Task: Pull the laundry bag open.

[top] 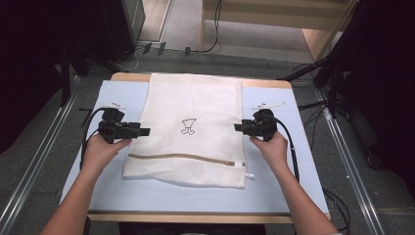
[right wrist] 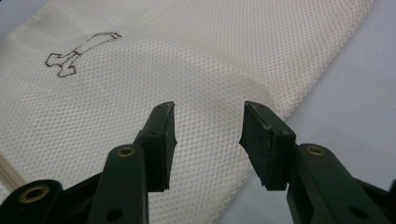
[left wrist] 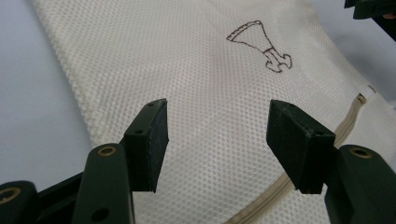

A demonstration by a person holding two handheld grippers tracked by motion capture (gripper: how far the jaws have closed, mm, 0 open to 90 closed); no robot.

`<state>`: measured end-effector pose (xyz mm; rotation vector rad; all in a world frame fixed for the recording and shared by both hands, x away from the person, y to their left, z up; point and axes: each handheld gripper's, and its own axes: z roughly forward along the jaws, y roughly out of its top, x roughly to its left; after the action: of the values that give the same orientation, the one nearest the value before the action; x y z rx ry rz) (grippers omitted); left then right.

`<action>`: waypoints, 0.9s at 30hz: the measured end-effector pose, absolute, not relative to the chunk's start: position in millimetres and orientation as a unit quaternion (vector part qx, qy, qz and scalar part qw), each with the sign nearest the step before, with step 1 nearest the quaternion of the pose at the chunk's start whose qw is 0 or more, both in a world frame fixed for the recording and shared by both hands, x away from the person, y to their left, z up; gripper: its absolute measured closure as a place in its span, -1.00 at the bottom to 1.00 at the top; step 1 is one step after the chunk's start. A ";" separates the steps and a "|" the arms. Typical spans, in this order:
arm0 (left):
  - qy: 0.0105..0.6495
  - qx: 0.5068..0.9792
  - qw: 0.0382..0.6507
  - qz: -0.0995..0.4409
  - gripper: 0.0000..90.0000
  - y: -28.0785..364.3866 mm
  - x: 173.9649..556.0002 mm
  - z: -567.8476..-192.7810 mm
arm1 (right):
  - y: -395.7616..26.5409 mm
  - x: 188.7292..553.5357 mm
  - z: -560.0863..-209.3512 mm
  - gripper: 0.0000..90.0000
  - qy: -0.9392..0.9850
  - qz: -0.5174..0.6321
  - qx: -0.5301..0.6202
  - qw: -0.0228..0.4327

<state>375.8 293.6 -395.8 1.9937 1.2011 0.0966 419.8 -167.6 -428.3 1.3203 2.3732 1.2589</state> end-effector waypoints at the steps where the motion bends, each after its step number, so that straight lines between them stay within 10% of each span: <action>1: 0.469 0.789 0.395 0.037 -0.11 291.7 375.3 -395.3 | -168.1 417.6 -427.8 0.23 0.791 0.422 0.437 0.076; 27: 0.419 0.816 0.396 0.038 -0.14 247.2 364.6 -386.6 | -174.6 368.2 -432.5 0.20 0.801 0.431 0.407 0.081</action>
<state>364.6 247.2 -386.6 2.0672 1.0628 0.0963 368.2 -174.6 -432.5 1.2168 2.3957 1.2878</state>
